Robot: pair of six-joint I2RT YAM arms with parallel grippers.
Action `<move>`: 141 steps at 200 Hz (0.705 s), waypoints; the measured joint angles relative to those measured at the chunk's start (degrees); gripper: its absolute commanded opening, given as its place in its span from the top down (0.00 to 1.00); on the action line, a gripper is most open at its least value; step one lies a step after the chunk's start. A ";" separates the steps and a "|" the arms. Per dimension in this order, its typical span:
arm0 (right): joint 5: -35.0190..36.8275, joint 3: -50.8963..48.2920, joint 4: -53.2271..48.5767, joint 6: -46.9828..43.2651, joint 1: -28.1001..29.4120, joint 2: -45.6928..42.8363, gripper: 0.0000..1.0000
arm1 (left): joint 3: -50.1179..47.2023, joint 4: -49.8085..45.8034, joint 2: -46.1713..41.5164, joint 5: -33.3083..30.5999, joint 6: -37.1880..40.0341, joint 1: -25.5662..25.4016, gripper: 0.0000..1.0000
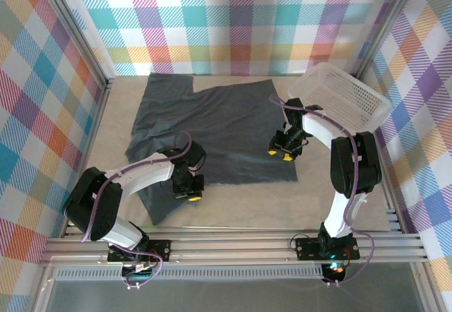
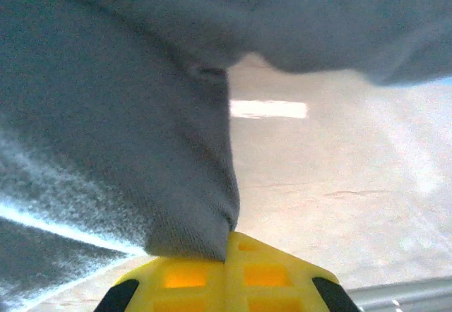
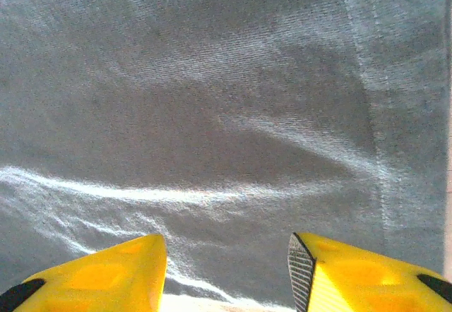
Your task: Fold and stack the t-shirts
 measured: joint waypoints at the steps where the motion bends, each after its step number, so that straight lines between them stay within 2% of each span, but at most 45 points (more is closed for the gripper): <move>1: 0.04 0.00 0.00 -0.02 -0.04 0.00 0.51 | 0.22 0.02 0.13 0.24 0.00 -0.02 1.00; 76: 1.92 2.12 -0.61 -0.37 -0.37 2.47 0.50 | 8.24 -0.31 7.82 9.46 0.37 -1.66 1.00; 82: 1.99 2.38 -0.61 -0.37 -0.37 2.80 0.50 | 9.42 -0.44 8.37 9.84 0.81 -1.70 0.91; 92: 2.01 2.75 -0.63 -0.39 -0.39 3.21 0.50 | 11.47 -0.68 9.18 10.27 1.51 -1.70 0.61; 102: 2.03 3.02 -0.66 -0.39 -0.39 3.39 0.50 | 13.14 -0.98 9.55 10.25 2.32 -1.70 0.47; 115: 2.03 3.32 -0.72 -0.48 -0.37 3.41 0.50 | 14.51 -1.97 9.22 9.25 2.89 -1.75 0.45; 141: 1.92 3.54 -0.68 -0.59 -0.37 3.41 0.51 | 12.61 -5.40 2.62 2.27 0.20 -0.72 0.50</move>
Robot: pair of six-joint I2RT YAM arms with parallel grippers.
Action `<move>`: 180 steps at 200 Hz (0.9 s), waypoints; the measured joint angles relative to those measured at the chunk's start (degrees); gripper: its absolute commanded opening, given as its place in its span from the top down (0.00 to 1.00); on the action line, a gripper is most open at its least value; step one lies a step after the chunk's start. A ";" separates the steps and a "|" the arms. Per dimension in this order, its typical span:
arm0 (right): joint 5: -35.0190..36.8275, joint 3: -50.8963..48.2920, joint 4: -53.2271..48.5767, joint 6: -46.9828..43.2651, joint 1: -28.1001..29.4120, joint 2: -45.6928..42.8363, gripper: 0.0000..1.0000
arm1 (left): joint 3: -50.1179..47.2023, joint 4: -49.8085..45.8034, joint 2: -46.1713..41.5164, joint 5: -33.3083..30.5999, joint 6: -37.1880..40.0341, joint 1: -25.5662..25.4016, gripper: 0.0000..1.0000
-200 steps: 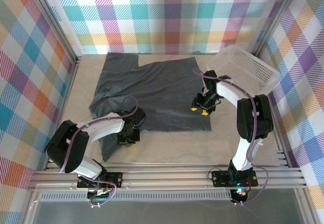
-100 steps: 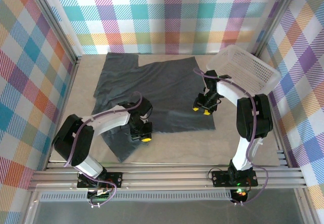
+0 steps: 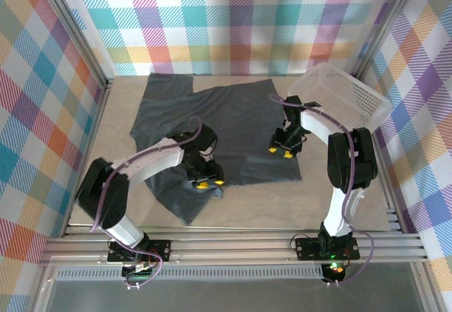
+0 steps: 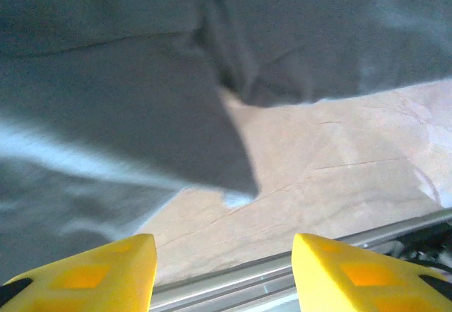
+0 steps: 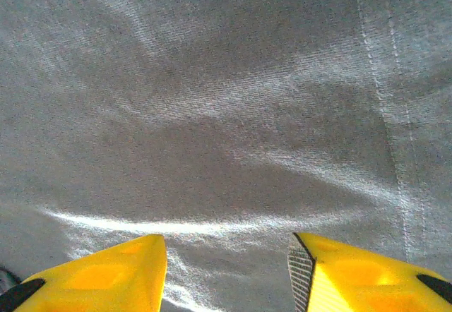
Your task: Fold and stack the t-shirts
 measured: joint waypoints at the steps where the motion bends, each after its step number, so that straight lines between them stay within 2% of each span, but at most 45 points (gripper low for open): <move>1: 0.00 0.00 0.00 0.00 0.00 0.00 0.51 | -0.17 -0.20 -0.42 -0.17 -0.33 0.07 0.50; 29: -0.26 -1.07 0.26 0.02 0.00 -0.61 0.50 | -6.58 -4.61 -12.70 -3.52 -6.71 2.23 0.49; 51: -1.03 -5.66 -0.02 0.31 0.00 -4.04 0.51 | -12.81 -7.61 -14.99 -3.82 -11.10 1.77 0.45; 89: -2.49 -10.88 -0.96 0.66 0.00 -8.35 0.50 | -21.35 -4.96 -14.45 -0.83 -16.28 -0.09 0.45; 124: -2.54 -12.50 -0.98 0.66 -0.50 -8.90 0.50 | -20.94 -1.97 -9.16 -0.07 -14.05 -3.69 0.49; 166: -2.56 -15.63 -0.94 0.72 -1.97 -12.09 0.50 | -21.27 -1.03 -5.97 -2.01 -10.69 -4.46 0.48; 180: -2.49 -16.65 -0.85 1.03 -2.67 -12.76 0.50 | -21.33 -0.07 -4.20 -3.10 -9.79 -4.57 0.58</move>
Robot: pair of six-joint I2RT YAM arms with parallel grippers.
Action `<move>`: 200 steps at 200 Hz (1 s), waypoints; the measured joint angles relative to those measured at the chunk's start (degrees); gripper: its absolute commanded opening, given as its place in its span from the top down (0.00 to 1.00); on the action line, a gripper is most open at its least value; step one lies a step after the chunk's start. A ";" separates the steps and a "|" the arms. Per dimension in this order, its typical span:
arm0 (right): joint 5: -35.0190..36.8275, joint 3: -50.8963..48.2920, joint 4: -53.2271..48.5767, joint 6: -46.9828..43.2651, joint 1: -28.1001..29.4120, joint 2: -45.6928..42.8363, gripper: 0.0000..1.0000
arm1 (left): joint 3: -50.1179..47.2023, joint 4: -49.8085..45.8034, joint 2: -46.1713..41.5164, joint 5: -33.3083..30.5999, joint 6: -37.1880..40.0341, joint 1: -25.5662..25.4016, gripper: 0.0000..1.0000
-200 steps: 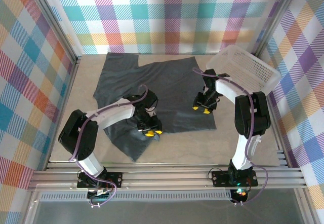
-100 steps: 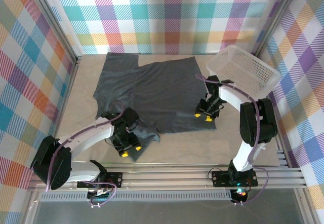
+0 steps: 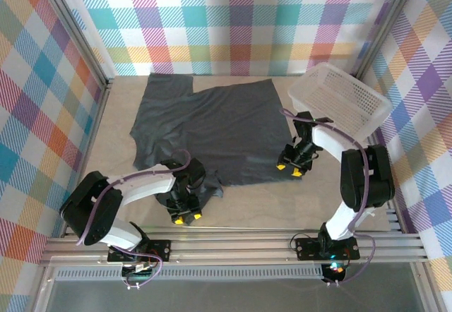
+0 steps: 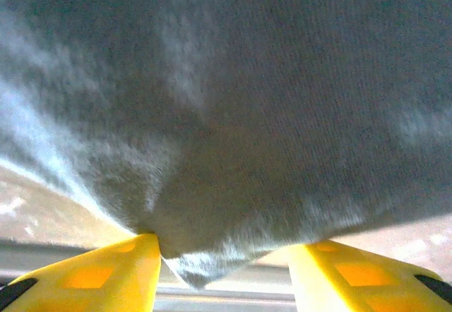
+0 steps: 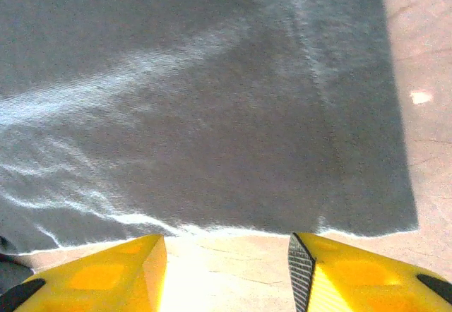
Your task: Fold and stack the t-shirts
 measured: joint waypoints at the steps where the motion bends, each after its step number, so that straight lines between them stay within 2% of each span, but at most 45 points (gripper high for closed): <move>1: -0.02 -0.11 0.02 0.07 -0.11 -0.07 0.50 | 0.00 0.04 0.09 -0.02 0.11 0.00 0.60; 17: 0.42 -1.38 0.11 1.07 -1.05 -0.72 0.50 | 0.48 -0.48 0.94 -1.07 1.07 -0.17 0.86; 30: 0.83 -2.60 0.37 2.12 -2.36 -1.68 0.50 | 0.79 -0.63 0.85 -2.54 1.18 -0.35 1.00; 70: 1.36 -3.45 1.16 4.42 -7.04 -2.32 0.52 | -1.57 -1.36 -5.77 -8.70 -2.23 -0.57 1.00; 116: 2.08 -6.71 1.73 7.26 -7.15 -2.69 0.53 | -4.76 -7.69 -17.92 -12.13 -7.32 -0.31 1.00; 151: 1.88 -7.72 2.80 8.79 -7.17 -2.62 0.57 | -6.71 -10.82 -22.18 -12.63 -9.77 -0.02 1.00; 168: 1.81 -8.37 4.20 9.29 -7.39 -2.23 0.66 | -7.23 -11.65 -22.82 -12.63 -10.60 -0.02 1.00; 200: 1.29 -7.91 5.75 9.92 -7.80 0.22 0.92 | -7.28 -14.23 -23.34 -13.27 -12.46 -0.02 1.00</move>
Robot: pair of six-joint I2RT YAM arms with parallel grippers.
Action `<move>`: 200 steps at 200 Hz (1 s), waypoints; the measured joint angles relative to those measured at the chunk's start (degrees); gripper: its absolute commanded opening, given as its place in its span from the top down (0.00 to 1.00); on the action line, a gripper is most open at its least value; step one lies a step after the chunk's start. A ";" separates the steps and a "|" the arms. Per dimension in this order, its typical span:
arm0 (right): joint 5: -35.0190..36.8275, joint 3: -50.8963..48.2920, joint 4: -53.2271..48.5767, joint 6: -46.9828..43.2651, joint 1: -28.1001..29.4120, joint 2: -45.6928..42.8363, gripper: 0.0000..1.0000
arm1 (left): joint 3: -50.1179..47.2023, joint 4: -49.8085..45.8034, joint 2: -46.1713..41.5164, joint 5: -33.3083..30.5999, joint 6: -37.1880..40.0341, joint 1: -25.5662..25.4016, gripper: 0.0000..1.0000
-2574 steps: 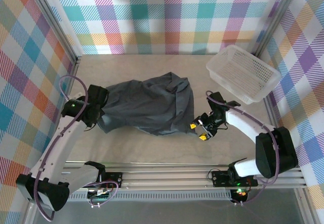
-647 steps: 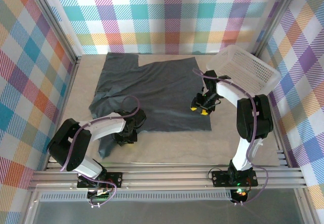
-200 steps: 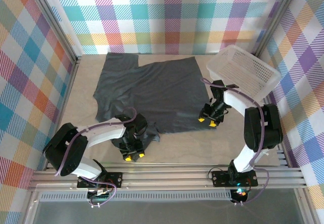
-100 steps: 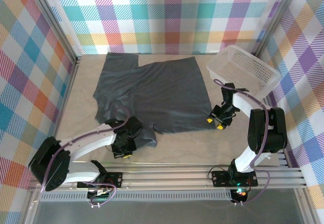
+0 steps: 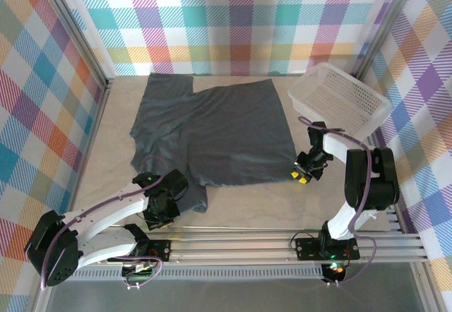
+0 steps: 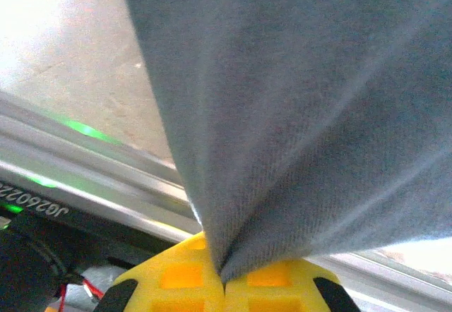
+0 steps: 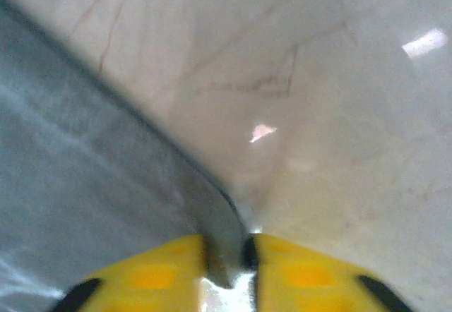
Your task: Fold and stack the t-shirts
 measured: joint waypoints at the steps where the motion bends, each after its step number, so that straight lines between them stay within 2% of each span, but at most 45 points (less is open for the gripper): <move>1: -0.02 0.07 -0.15 -0.07 0.00 0.07 0.92 | 0.00 -0.04 -0.02 -0.04 -0.07 0.02 1.00; 26: -0.20 0.35 -0.50 -0.04 -0.42 -0.11 1.00 | 0.09 -4.39 -1.81 -1.75 -3.41 0.20 1.00; 72: 2.40 0.33 -3.50 -0.15 -0.35 -6.05 1.00 | 0.28 -5.77 -8.20 -3.02 -7.67 0.20 1.00; 128: 4.28 -0.79 -6.78 -0.11 -0.31 -10.03 1.00 | 0.85 -6.40 -6.60 -2.32 -7.61 0.20 1.00; 161: 4.02 -0.37 -7.61 -0.11 -0.26 -10.03 1.00 | 5.84 -8.04 -6.27 -3.98 -6.78 0.44 1.00; 176: 3.50 0.96 -8.44 -0.11 -0.26 -9.97 1.00 | 9.92 -8.02 -6.19 -5.29 -5.84 2.21 1.00; 200: 2.03 5.57 -9.81 -0.07 -0.26 -8.48 1.00 | 15.13 -6.01 -4.92 -5.92 -3.98 8.55 1.00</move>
